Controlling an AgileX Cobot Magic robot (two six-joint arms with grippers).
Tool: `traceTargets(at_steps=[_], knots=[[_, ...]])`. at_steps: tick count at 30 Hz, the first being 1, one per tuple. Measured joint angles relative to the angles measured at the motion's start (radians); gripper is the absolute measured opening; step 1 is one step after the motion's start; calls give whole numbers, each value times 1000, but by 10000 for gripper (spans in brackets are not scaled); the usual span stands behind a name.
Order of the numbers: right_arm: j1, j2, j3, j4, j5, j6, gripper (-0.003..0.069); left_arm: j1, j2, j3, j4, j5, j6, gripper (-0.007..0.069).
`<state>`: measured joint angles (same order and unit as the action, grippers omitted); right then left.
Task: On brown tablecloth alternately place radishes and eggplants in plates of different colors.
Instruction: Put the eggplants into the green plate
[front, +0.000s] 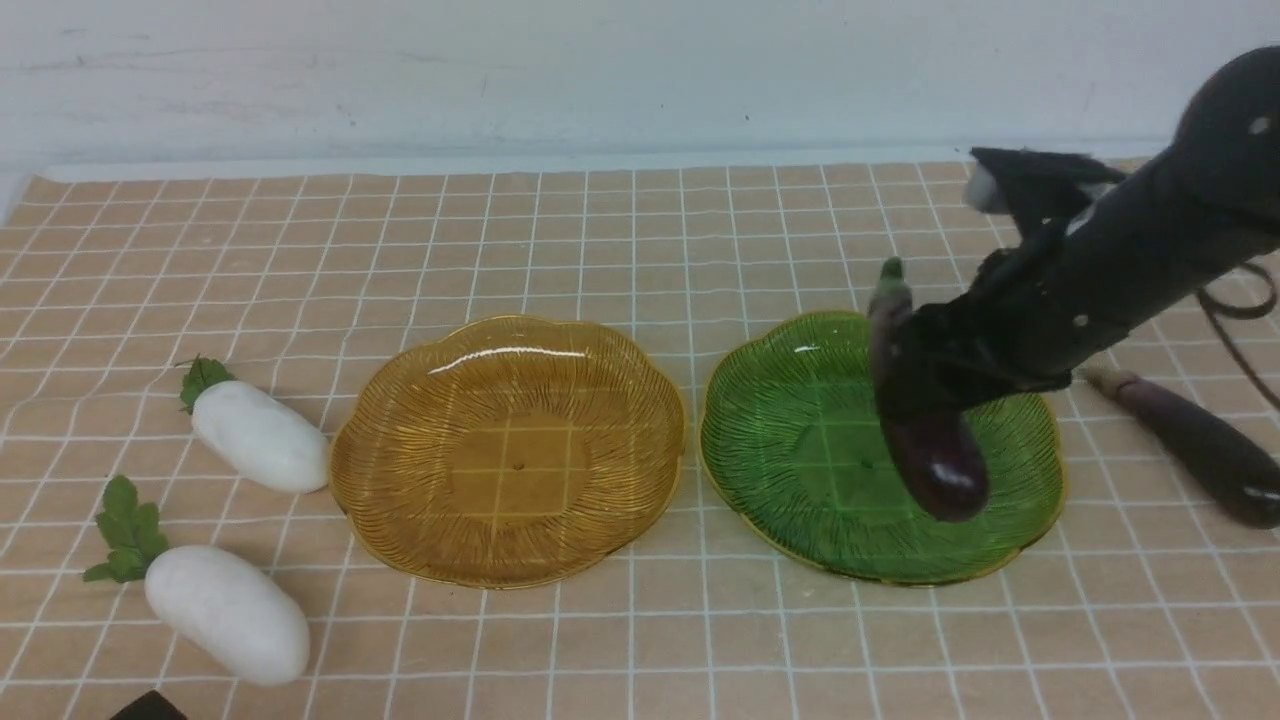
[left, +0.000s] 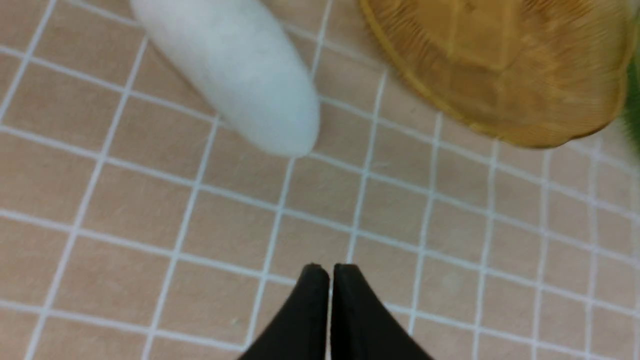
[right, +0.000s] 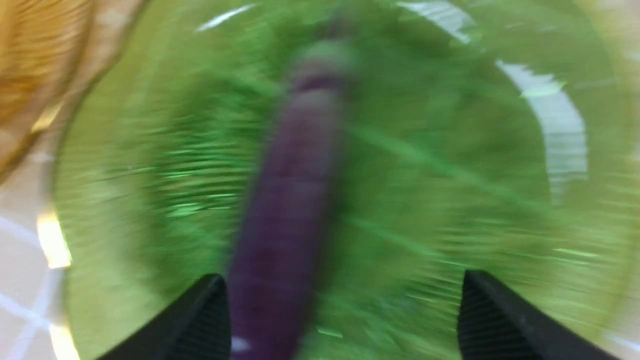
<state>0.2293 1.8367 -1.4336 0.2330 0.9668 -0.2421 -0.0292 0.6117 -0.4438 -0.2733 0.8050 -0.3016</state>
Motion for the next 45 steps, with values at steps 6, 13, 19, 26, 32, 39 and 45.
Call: traceTargets(at_steps=[6,13,19,26,32,39,45], knots=[[-147,0,-80,-120,96,63,268,0,86,-24,10,20,1,26],[-311,16,-87,-171,118,70,20,0,110,-25,25,15,4,74],[-361,61,-87,-161,127,66,85,0,110,-25,36,-25,4,107],[-362,123,-87,-169,126,53,365,0,110,-25,40,-32,4,151],[-362,203,-87,-218,126,50,536,0,110,-25,40,-32,4,190],[-362,248,-104,-204,166,48,424,0,111,-25,62,-58,22,200],[-362,245,-211,-85,244,50,332,0,111,-25,78,-74,26,201]])
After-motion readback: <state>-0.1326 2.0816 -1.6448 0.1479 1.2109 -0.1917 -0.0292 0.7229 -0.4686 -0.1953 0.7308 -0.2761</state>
